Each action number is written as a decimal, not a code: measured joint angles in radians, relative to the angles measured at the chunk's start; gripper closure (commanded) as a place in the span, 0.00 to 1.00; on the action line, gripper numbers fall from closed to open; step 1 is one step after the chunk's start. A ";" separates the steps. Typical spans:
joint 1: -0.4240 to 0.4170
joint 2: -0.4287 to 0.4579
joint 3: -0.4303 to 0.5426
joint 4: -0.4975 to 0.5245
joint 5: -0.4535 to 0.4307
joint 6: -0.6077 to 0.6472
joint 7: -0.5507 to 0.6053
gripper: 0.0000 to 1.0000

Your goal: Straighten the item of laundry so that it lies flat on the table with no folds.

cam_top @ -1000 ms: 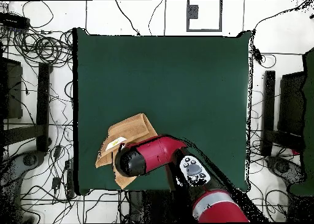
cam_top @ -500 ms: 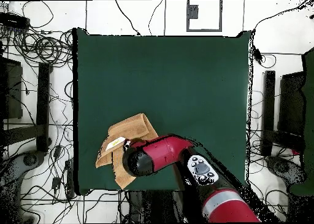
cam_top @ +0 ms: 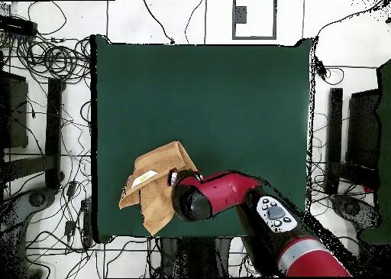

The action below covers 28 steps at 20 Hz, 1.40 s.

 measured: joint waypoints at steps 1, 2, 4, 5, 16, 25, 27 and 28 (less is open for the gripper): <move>-0.007 0.000 0.002 0.000 -0.010 0.000 0.000 0.00; -0.014 0.000 0.006 0.000 -0.021 0.000 0.000 0.00; -0.024 0.000 0.013 0.000 -0.030 0.000 0.000 0.00; -0.040 0.004 0.026 0.000 -0.039 0.000 0.000 0.00; -0.092 0.058 0.089 -0.002 -0.068 -0.002 0.000 0.00; -0.068 0.070 0.084 -0.008 -0.107 -0.054 0.000 0.00; -0.041 0.071 0.072 -0.013 -0.117 -0.076 0.000 0.00; -0.032 0.070 0.066 -0.014 -0.118 -0.082 0.000 0.00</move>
